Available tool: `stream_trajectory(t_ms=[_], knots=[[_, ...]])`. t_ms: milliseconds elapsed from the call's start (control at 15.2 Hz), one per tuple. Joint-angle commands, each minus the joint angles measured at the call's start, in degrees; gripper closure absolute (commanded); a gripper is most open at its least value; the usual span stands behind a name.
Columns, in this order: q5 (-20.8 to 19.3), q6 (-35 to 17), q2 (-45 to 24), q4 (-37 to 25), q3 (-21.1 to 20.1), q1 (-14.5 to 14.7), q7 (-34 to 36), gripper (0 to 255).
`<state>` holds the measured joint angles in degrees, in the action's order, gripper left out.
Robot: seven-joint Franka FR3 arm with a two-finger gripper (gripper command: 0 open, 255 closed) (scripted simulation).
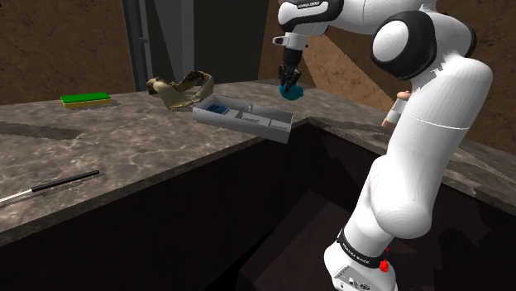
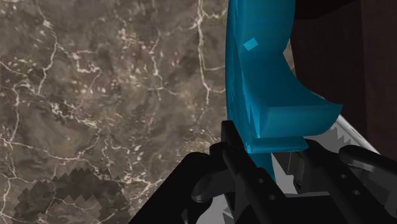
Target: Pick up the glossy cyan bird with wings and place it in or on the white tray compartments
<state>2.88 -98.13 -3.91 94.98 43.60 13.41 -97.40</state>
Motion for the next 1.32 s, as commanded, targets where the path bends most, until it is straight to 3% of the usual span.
stream_trajectory(t_ms=[0, 396, 792, 1254], knots=[[-0.1, 1.5, 0.1, -1.4, 0.0, 0.0, 0.2, 255], [0.7, 6.2, -1.0, -6.9, 0.2, -0.4, -0.3, 255], [-2.5, 5.5, 3.5, -3.0, -4.1, 5.2, 9.6, 255], [-3.4, 5.5, 4.9, -1.8, -9.2, 10.1, 19.7, 255]])
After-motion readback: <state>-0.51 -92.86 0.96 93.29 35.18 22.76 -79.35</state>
